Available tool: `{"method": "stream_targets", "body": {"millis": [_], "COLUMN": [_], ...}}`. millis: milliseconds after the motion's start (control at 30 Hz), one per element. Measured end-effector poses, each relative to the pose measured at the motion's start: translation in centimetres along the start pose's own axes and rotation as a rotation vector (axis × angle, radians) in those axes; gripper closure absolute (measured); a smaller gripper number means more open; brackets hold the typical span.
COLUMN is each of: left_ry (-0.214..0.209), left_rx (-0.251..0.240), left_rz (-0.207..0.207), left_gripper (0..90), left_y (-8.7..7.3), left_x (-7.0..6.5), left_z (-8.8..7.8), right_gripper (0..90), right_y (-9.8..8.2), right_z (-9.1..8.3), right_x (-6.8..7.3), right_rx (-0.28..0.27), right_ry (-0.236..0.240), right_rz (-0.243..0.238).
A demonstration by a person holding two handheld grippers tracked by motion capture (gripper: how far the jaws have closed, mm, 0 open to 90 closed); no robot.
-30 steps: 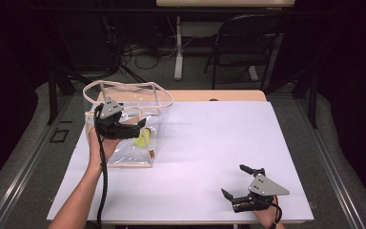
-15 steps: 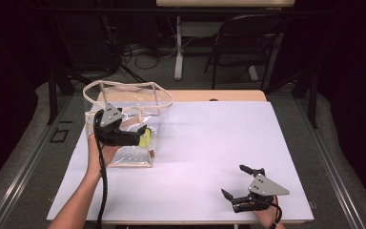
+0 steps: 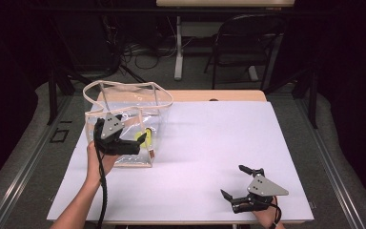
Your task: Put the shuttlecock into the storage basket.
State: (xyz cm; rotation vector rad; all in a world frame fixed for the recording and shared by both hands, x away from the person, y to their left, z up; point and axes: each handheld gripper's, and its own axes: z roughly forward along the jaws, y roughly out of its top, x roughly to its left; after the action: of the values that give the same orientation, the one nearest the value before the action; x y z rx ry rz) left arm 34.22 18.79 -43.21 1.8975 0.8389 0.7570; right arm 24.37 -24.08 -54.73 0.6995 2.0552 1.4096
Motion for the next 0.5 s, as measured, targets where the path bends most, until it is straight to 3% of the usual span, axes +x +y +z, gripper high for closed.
{"method": "stream_targets", "body": {"millis": [267,500], "left_ry": [-0.006,-0.026], "left_rx": [0.003,-0.024], "left_rz": [-0.001,-0.014], "left_gripper": [0.1,0.0], "left_y": [-1.7,-3.2], "left_x": [-0.6,-0.7], "left_z": [-0.5,-0.9], "right_gripper": [0.4,0.4], "right_y": [0.0,0.0], "right_z": [0.0,0.0], "right_x": [0.1,0.1], "right_rx": [0.006,0.007], "right_ry": [0.000,-0.001], "right_rz": [0.004,0.002]}}
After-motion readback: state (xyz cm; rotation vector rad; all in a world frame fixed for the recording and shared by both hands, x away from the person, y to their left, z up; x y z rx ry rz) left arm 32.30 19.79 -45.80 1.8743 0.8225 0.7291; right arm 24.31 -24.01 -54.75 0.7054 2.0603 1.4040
